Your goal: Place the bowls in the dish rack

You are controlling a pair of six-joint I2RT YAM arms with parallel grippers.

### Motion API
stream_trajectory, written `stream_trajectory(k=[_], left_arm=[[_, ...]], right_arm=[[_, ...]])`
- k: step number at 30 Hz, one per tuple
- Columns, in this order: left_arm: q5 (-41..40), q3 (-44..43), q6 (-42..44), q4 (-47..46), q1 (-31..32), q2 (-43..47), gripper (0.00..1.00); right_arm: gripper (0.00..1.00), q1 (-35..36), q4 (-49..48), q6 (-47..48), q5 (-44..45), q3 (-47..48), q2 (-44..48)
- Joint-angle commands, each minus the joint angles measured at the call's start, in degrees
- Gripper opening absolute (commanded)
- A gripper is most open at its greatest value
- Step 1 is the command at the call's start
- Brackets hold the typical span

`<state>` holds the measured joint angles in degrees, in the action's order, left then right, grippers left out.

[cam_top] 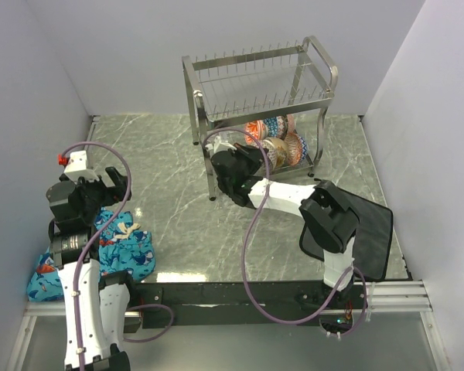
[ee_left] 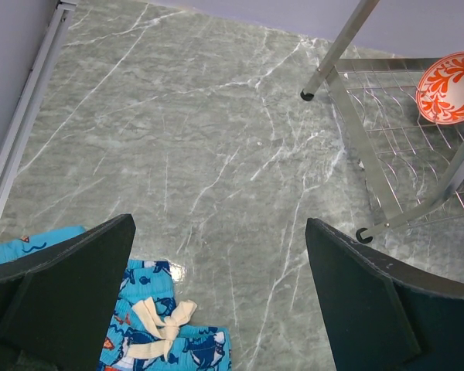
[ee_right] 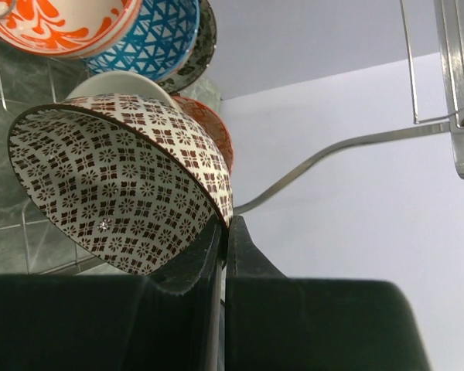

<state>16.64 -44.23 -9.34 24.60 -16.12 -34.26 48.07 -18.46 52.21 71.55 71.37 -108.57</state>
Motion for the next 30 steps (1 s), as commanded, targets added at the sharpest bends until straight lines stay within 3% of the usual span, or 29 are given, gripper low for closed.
stream_trajectory(k=[1,11,23,30], left_arm=[[0.14,0.63,-0.15,-1.57,-0.23,0.86,0.99],[0.49,1.6,-0.5,-1.66,-1.11,1.48,0.99],[1.2,2.3,-1.2,-2.1,-1.72,1.39,0.99],[8.04,3.36,-3.31,-5.08,-1.9,-0.01,0.99]], right_arm=[[0.0,-1.84,-4.22,0.79,3.33,2.89,-1.02],[0.0,-2.64,-4.22,1.06,4.83,7.72,-5.51],[0.0,-1.84,-3.52,-0.35,7.11,4.65,-5.51],[0.0,-2.11,-2.12,-1.4,7.38,3.42,-3.14]])
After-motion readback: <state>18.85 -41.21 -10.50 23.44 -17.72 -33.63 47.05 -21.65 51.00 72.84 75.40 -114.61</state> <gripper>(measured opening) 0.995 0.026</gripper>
